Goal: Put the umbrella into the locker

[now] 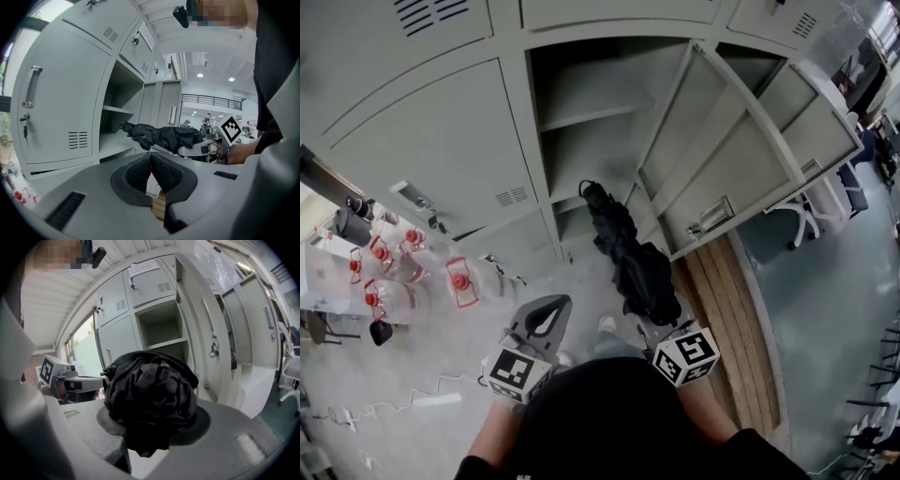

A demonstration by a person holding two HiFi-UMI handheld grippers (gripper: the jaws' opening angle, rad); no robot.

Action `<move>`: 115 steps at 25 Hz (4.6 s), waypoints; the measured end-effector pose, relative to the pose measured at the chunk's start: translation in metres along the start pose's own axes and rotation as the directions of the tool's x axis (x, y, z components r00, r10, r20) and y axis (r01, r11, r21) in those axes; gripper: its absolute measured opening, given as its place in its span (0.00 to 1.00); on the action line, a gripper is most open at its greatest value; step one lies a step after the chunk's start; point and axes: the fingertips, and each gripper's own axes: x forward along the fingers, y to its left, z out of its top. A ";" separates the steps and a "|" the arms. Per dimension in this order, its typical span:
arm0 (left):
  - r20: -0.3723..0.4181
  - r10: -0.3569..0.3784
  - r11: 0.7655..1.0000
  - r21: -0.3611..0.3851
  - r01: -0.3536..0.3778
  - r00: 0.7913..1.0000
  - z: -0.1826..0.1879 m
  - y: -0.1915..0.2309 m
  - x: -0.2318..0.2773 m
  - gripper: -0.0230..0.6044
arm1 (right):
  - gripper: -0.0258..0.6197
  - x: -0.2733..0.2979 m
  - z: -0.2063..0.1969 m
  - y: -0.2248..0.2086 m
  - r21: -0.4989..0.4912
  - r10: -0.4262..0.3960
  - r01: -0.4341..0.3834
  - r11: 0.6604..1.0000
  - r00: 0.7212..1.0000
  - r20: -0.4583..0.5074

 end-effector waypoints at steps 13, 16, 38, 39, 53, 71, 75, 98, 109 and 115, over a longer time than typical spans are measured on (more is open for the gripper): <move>-0.019 0.192 0.981 0.008 -0.192 0.981 0.012 0.004 0.049 0.06 | 0.35 0.050 0.012 -0.048 -0.030 0.097 -0.098 0.995 0.994 -0.041; -0.029 0.234 0.972 -0.030 -0.235 0.972 0.014 0.006 0.051 0.06 | 0.35 0.061 0.013 -0.053 -0.031 0.113 -0.114 0.993 0.992 -0.051; -0.013 0.260 0.966 0.014 -0.260 0.966 0.032 0.081 0.029 0.06 | 0.35 0.173 0.028 -0.051 -0.088 0.053 -0.066 0.994 0.988 -0.144; -0.013 0.261 0.965 0.013 -0.261 0.965 0.032 0.085 0.027 0.06 | 0.35 0.179 0.028 -0.051 -0.093 0.049 -0.063 0.994 0.987 -0.152; 0.002 0.290 0.957 0.012 -0.290 0.957 0.028 0.121 0.013 0.06 | 0.39 0.257 0.040 -0.058 -0.154 -0.008 -0.019 0.988 0.984 -0.177; -0.011 0.348 0.937 -0.021 -0.349 0.937 0.017 0.130 -0.003 0.06 | 0.47 0.337 0.036 -0.064 -0.280 -0.055 -0.014 0.960 0.970 -0.237; -0.007 0.357 0.934 -0.027 -0.357 0.934 0.018 0.131 -0.004 0.06 | 0.50 0.341 0.029 -0.069 -0.309 -0.063 -0.020 0.951 0.965 -0.256; -0.018 0.296 0.955 -0.024 -0.297 0.955 0.016 0.113 0.017 0.06 | 0.67 0.260 0.028 -0.069 -0.244 -0.002 -0.038 0.969 0.987 -0.159; -0.027 0.313 0.949 -0.040 -0.314 0.949 0.012 0.108 0.014 0.06 | 0.18 0.251 0.022 -0.064 -0.357 -0.069 0.014 0.934 0.988 -0.141; -0.032 0.340 0.939 -0.050 -0.341 0.940 0.008 0.111 0.008 0.06 | 0.16 0.267 0.031 -0.061 -0.455 -0.103 0.021 0.890 0.982 -0.157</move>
